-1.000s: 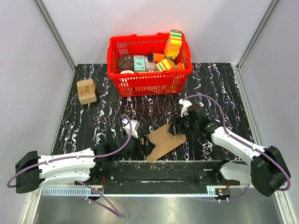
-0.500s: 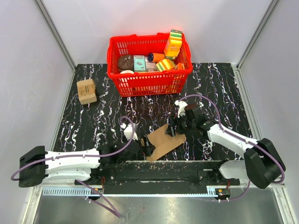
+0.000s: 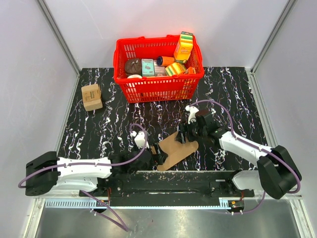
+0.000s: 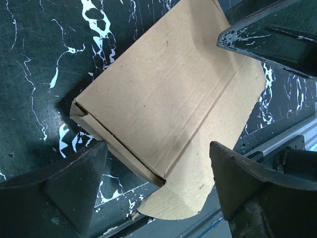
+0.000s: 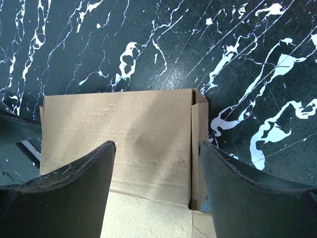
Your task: Fold the paper box
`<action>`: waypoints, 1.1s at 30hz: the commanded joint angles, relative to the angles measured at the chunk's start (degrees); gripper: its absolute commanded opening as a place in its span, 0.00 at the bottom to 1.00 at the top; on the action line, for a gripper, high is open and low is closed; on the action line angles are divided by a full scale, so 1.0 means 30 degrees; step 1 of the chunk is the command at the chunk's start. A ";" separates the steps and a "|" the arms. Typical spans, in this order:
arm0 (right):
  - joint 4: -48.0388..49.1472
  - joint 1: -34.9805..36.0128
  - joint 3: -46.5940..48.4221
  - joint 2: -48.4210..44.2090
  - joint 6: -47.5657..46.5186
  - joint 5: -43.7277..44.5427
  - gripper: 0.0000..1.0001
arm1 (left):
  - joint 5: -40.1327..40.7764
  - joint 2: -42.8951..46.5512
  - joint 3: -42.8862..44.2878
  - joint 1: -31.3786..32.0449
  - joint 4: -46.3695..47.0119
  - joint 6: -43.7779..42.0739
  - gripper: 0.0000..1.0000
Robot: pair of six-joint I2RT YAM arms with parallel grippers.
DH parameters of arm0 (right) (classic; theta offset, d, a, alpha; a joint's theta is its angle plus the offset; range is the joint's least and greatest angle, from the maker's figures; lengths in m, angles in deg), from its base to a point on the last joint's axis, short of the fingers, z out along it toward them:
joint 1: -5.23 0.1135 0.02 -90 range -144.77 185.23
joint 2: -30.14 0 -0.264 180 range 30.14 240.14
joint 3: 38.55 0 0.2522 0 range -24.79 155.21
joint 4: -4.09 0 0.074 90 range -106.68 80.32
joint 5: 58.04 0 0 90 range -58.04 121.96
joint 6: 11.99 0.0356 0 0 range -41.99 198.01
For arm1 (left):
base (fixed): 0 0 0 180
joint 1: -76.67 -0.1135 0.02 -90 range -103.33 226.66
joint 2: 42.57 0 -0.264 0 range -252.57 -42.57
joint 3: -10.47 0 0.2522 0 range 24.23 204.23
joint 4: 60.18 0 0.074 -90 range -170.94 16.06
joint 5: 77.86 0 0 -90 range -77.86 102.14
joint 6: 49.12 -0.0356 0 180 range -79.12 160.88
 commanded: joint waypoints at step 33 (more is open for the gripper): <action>-0.0305 -0.0158 -0.0765 -0.0532 0.3498 -0.0370 0.69 | -0.1816 -0.2110 0.0043 -0.2228 0.3327 -0.0948 0.82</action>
